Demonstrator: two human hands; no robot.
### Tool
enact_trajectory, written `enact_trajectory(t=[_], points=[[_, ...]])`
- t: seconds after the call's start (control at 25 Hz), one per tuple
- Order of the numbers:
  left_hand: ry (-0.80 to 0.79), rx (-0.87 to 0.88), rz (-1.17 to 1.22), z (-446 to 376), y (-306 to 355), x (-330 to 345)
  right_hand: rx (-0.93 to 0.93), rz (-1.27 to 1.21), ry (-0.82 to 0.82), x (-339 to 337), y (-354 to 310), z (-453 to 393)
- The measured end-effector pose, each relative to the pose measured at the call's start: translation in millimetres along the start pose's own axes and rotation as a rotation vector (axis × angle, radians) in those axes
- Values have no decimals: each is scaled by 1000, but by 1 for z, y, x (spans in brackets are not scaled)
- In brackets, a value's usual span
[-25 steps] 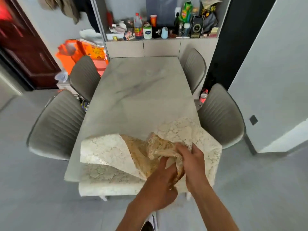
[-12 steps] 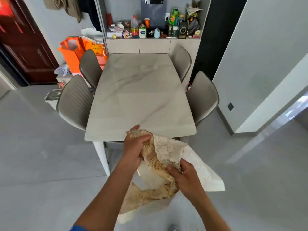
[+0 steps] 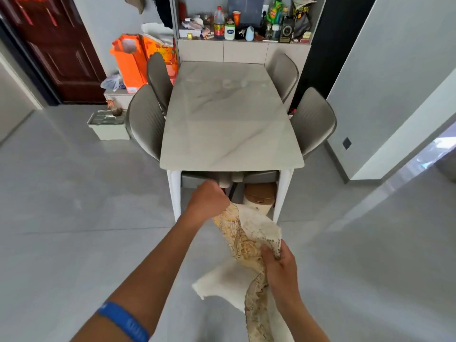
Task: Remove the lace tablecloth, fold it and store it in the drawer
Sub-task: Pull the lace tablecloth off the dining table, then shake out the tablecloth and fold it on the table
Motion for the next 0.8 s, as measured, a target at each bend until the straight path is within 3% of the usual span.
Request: enact_trajectory(t=[0.2, 0.32, 0.48, 0.64, 0.8], points=[[-193, -317, 228, 29, -41, 32, 45, -62, 90, -3, 18, 37], [-310, -459, 298, 42, -54, 63, 17, -67, -3, -9, 33, 58], [-300, -454, 127, 45, -57, 103, -4, 3, -112, -23, 54, 85], [-458, -489, 143, 61, -54, 146, -33, 79, -163, -46, 71, 91], [-266, -267, 208, 57, -22, 160, 2, 150, -215, -62, 82, 82]])
Point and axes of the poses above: each hand's wrist, its own z-axis away from the middle knuckle, its own x-axis out of the palm, y = z × x, the point moved 6 cm from there along -z, towards the middle knuckle
